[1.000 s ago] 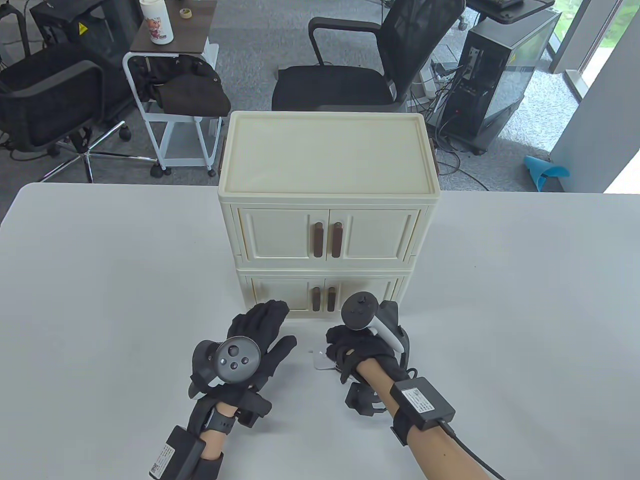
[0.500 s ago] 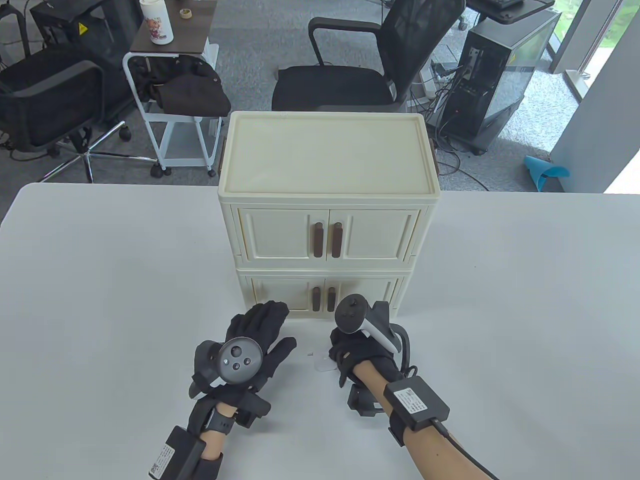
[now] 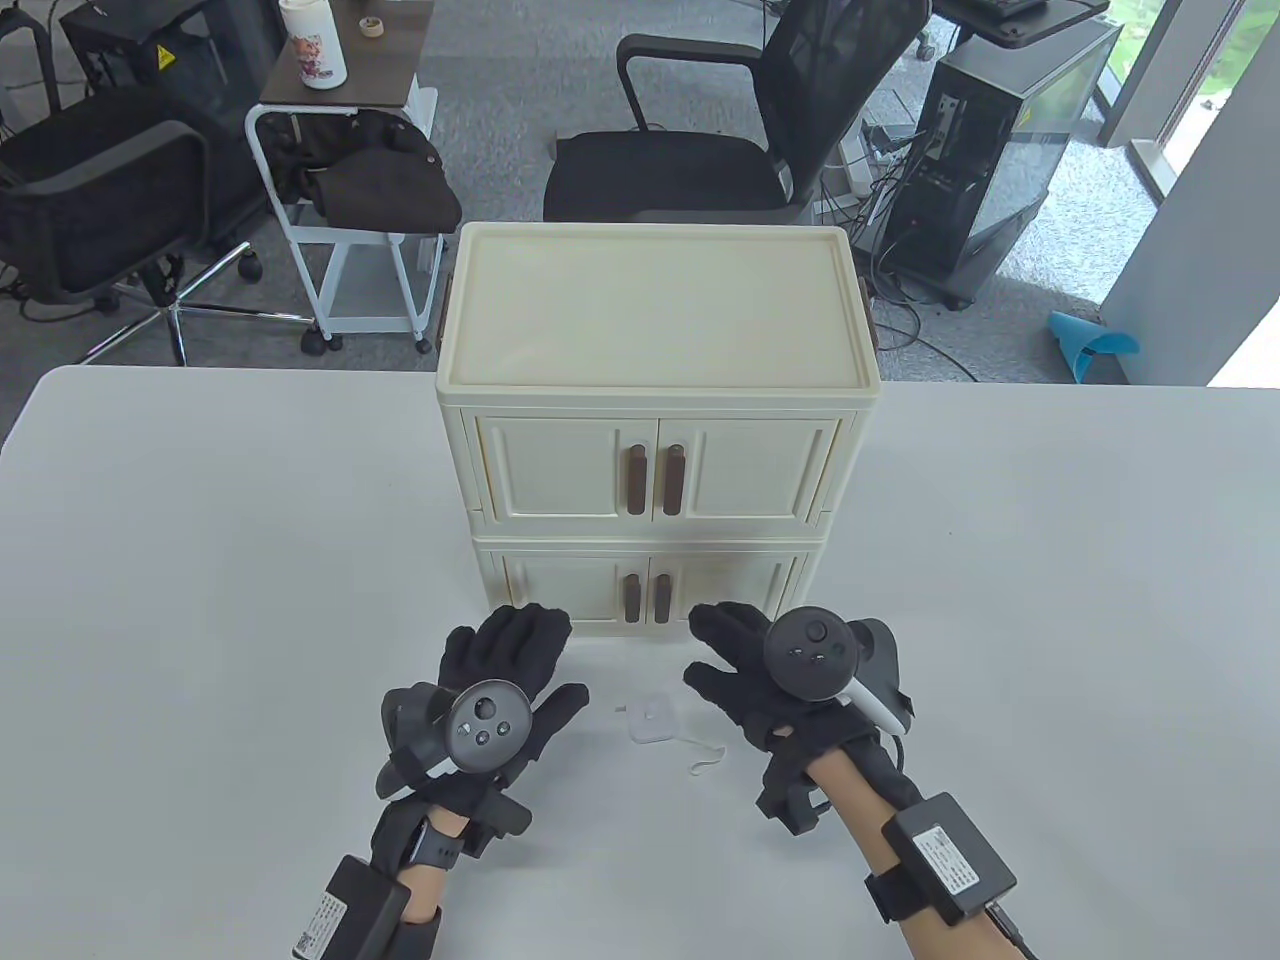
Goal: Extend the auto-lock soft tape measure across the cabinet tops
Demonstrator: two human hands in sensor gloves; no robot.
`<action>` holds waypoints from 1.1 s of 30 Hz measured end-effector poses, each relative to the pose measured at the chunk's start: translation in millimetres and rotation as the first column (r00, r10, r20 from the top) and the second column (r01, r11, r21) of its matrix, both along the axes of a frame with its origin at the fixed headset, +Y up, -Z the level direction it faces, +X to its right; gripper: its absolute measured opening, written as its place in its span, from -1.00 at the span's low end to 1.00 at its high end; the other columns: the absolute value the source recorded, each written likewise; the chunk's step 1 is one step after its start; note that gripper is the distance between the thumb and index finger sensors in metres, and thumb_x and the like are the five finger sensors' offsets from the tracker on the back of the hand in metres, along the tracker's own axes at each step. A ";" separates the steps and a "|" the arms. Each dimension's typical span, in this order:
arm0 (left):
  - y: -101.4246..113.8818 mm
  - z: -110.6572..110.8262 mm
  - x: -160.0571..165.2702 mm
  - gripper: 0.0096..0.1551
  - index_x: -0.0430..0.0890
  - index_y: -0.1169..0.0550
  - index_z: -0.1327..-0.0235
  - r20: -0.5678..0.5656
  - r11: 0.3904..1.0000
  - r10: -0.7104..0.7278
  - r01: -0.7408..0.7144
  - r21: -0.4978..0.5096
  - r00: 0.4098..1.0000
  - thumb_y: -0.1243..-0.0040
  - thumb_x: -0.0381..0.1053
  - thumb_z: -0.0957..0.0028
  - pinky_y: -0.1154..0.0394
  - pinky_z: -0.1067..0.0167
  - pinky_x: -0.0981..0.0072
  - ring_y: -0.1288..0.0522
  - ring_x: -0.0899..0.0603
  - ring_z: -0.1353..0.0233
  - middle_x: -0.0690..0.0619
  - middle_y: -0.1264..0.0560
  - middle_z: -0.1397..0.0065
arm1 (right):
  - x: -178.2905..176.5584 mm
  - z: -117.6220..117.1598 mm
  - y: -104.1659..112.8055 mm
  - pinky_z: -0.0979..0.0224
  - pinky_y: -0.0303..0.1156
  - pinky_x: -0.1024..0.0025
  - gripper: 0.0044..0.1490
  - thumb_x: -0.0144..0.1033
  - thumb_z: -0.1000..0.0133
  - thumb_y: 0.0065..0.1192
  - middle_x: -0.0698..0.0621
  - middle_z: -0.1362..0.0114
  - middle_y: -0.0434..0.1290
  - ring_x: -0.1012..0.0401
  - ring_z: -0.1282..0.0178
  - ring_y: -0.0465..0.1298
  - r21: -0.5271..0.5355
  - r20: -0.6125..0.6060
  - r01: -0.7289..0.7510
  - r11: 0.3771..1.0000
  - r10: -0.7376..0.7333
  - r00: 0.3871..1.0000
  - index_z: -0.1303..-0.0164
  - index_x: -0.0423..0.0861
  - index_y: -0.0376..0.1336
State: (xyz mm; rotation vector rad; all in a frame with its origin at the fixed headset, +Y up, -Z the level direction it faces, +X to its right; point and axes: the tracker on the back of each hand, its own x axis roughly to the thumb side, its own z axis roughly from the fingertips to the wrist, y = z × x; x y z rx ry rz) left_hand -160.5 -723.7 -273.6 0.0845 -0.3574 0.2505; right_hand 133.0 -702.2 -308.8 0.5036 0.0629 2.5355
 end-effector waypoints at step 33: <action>-31.1 -6.5 15.7 0.12 -0.03 0.06 -0.80 0.069 0.960 -0.260 0.265 -0.094 0.963 0.23 0.59 -0.14 0.02 -0.51 -0.59 0.02 -0.41 -0.80 -0.20 0.00 -0.85 | -4.0 23.4 -56.8 -0.47 -0.22 -0.62 0.23 0.38 -0.06 0.30 -0.29 -0.84 -0.20 -0.38 -0.75 -0.23 0.077 -0.048 -0.258 0.963 0.262 0.964 -0.76 -0.01 -0.12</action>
